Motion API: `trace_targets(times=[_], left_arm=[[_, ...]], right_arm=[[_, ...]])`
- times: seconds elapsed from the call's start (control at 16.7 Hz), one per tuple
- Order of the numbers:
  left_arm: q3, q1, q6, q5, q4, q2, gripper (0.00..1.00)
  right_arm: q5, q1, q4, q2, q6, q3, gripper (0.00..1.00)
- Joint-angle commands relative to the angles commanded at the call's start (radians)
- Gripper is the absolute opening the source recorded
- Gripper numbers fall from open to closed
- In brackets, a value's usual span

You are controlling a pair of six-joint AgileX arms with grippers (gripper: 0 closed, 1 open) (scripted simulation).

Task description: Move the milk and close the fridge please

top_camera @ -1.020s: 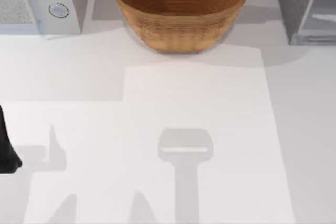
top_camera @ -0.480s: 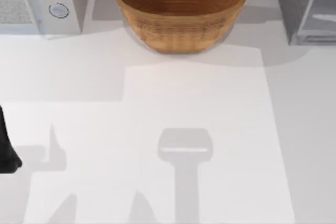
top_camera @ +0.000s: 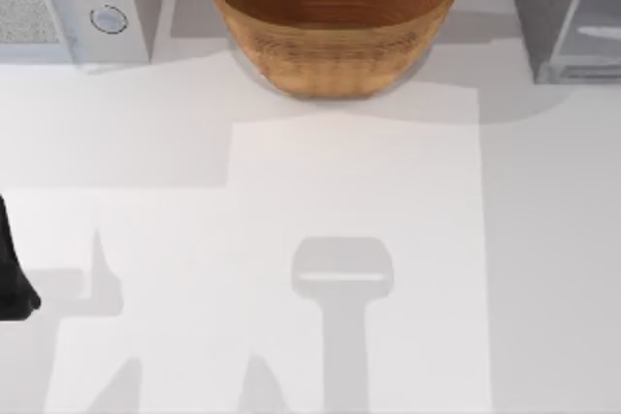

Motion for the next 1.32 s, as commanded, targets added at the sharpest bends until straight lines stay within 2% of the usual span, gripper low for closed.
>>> trace_targets(times=[0.18,0.54,0.66,1.02,1.32], left_arm=[[0.000,0.000,0.000,0.000,0.000,0.000,1.00],[0.000,0.000,0.000,0.000,0.000,0.000,1.00],[0.000,0.000,0.000,0.000,0.000,0.000,1.00],[0.000,0.000,0.000,0.000,0.000,0.000,1.00],[0.000,0.000,0.000,0.000,0.000,0.000,1.00]], right_arm=[[0.044,0.057,0.064,0.005,0.067,-0.017,1.00],[0.047,0.051,0.073,-0.001,0.070,-0.026,1.00],[0.079,0.084,0.091,-0.011,0.093,-0.040,1.00],[0.298,0.352,0.193,-0.076,0.273,-0.116,1.00],[0.442,0.550,0.267,-0.118,0.413,-0.184,1.00]])
